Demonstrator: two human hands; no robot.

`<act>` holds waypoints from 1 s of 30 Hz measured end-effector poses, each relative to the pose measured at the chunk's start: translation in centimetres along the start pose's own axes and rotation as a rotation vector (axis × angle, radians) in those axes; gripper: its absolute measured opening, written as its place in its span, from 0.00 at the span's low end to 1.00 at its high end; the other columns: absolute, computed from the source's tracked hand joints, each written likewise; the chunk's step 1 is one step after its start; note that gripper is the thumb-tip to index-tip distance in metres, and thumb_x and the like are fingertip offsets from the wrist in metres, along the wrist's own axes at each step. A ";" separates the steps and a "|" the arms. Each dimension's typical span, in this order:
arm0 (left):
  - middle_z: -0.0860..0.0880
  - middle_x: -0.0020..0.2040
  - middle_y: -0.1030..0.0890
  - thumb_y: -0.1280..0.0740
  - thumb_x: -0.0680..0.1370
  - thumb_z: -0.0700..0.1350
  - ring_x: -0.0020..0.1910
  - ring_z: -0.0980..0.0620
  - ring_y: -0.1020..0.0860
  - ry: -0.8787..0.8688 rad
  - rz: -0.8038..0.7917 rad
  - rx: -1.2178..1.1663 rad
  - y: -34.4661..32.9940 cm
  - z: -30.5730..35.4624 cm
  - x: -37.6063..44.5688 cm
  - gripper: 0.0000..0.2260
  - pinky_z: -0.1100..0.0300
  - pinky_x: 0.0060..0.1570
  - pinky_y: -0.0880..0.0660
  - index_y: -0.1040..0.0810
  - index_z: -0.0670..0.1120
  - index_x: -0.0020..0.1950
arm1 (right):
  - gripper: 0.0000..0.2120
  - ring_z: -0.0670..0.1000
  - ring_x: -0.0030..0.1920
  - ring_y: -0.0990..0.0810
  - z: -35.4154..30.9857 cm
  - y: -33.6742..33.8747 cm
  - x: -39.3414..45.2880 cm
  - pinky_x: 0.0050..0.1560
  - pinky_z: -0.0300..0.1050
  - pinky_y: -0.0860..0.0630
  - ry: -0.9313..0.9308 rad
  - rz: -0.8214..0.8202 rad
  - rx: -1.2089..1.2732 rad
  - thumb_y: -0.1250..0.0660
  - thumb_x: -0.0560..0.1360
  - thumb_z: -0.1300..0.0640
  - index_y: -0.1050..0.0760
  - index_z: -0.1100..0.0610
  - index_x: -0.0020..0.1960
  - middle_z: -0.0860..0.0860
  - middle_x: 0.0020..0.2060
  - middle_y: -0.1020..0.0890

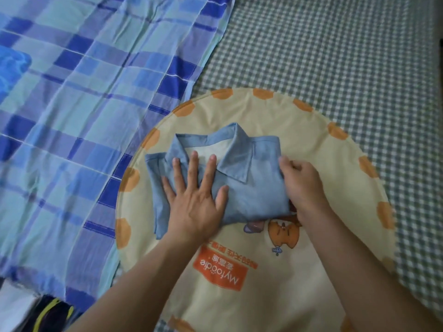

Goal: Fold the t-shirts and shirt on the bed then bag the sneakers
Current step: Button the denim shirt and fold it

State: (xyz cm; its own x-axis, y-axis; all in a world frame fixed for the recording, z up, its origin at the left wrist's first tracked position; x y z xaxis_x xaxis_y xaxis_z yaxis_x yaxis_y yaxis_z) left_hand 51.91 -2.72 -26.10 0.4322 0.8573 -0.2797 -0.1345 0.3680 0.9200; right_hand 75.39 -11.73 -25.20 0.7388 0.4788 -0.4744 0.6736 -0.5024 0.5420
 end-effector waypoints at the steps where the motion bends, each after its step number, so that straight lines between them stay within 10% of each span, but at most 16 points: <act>1: 0.54 0.81 0.68 0.55 0.82 0.67 0.78 0.46 0.73 0.007 0.015 -0.011 0.0 0.1 -0.1 0.30 0.36 0.76 0.67 0.69 0.65 0.78 | 0.20 0.58 0.54 0.17 0.8 -0.3 -1.1 0.55 0.57 0.20 -0.012 -0.081 0.058 0.34 0.77 0.40 0.20 0.58 0.54 0.56 0.52 0.16; 10: 0.49 0.81 0.70 0.54 0.82 0.66 0.79 0.44 0.71 0.088 0.120 -0.038 0.3 -0.3 -1.0 0.31 0.35 0.76 0.65 0.64 0.62 0.81 | 0.09 0.45 0.34 0.29 -2.7 -2.6 0.0 0.36 0.46 0.36 0.340 0.031 -0.096 0.37 0.82 0.56 0.30 0.55 0.43 0.46 0.33 0.27; 14: 0.48 0.82 0.68 0.57 0.82 0.66 0.79 0.46 0.70 0.161 0.193 -0.073 1.7 -1.2 -1.0 0.30 0.37 0.76 0.67 0.66 0.60 0.81 | 0.10 0.59 0.50 0.23 -3.6 -2.1 1.2 0.44 0.48 0.32 0.221 0.110 -0.386 0.41 0.84 0.53 0.29 0.56 0.62 0.55 0.53 0.22; 17: 0.49 0.83 0.61 0.62 0.83 0.64 0.81 0.48 0.66 0.318 0.185 -0.053 2.4 -4.6 -0.8 0.29 0.41 0.78 0.65 0.62 0.57 0.82 | 0.19 0.59 0.63 0.28 -7.2 -1.6 -2.0 0.59 0.53 0.26 0.604 0.368 -0.443 0.42 0.84 0.51 0.32 0.57 0.72 0.57 0.67 0.28; 19: 0.49 0.84 0.57 0.63 0.82 0.65 0.82 0.46 0.61 0.376 0.132 -0.047 1.7 -6.9 -0.8 0.30 0.43 0.79 0.60 0.58 0.56 0.83 | 0.25 0.62 0.71 0.34 -6.6 -4.8 -3.1 0.71 0.57 0.34 0.778 0.227 -0.578 0.48 0.84 0.44 0.35 0.55 0.77 0.59 0.75 0.34; 24: 0.43 0.84 0.54 0.60 0.81 0.68 0.82 0.44 0.58 0.449 0.003 -0.060 1.2 -8.5 -0.4 0.32 0.45 0.79 0.59 0.60 0.56 0.83 | 0.32 0.66 0.79 0.47 -2.2 -9.1 0.0 0.79 0.62 0.47 0.627 -0.053 -0.865 0.54 0.82 0.36 0.53 0.46 0.82 0.60 0.81 0.54; 30: 0.38 0.75 0.32 0.31 0.78 0.59 0.73 0.39 0.31 0.613 0.112 -0.684 4.0 -7.6 -0.9 0.38 0.50 0.68 0.34 0.43 0.41 0.79 | 0.51 0.64 0.71 0.33 -3.2 -6.1 0.0 0.69 0.57 0.34 0.206 -0.097 -0.502 0.28 0.72 0.37 0.54 0.56 0.81 0.61 0.72 0.34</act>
State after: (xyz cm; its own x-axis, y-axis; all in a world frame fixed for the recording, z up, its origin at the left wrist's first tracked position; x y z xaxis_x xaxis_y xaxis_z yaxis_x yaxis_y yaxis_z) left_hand 44.21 0.71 -24.23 -0.1365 0.8697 -0.4743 -0.7284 0.2364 0.6431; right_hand 71.22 -6.38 -26.33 0.6206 0.6620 -0.4203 0.6084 -0.0684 0.7907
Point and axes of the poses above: each hand's wrist, its own x-axis towards the middle knuckle, its own y-axis out of the back of the hand, z = x × y, the point moved 8 cm from there along x, towards the middle knuckle
